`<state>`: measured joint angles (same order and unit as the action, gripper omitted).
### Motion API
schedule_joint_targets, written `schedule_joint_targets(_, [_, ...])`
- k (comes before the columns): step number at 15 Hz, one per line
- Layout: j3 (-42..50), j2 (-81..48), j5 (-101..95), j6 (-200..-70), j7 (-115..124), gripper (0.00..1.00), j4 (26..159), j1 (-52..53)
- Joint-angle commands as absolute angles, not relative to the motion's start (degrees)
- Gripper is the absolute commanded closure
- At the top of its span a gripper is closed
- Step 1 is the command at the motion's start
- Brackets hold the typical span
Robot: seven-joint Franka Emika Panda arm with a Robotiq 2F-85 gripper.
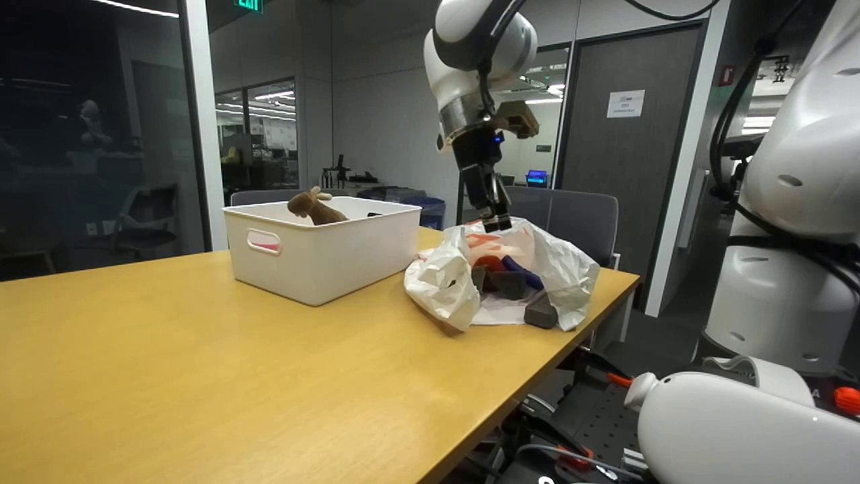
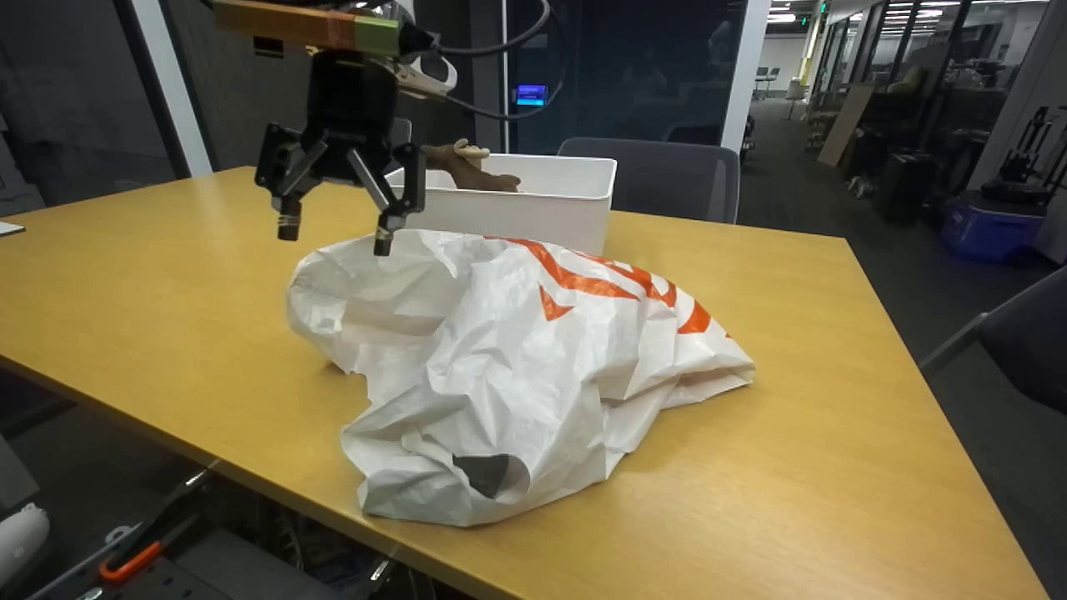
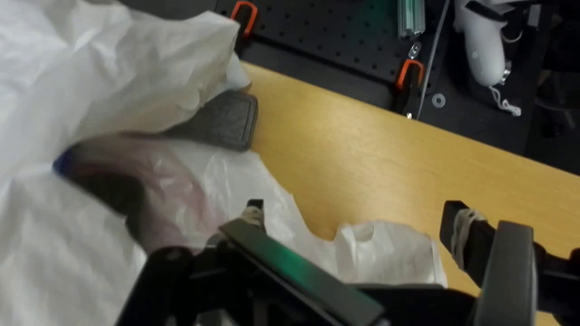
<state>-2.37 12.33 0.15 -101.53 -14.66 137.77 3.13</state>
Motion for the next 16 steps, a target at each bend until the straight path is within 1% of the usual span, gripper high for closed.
schedule_joint_targets(1, [0.9,15.1,2.6,-106.1,-17.0,0.0,146.8,2.0])
schedule_joint_targets(4, [3.1,11.7,2.2,-116.8,-16.8,0.0,150.0,0.7])
schedule_joint_targets(8, [4.8,7.0,-1.2,-130.9,-13.2,0.0,150.5,-2.4])
schedule_joint_targets(12, [5.4,3.7,-7.1,-139.3,-6.4,0.0,149.1,-5.3])
schedule_joint_targets(16, [4.5,1.1,-11.0,-148.2,1.1,0.0,148.6,-5.4])
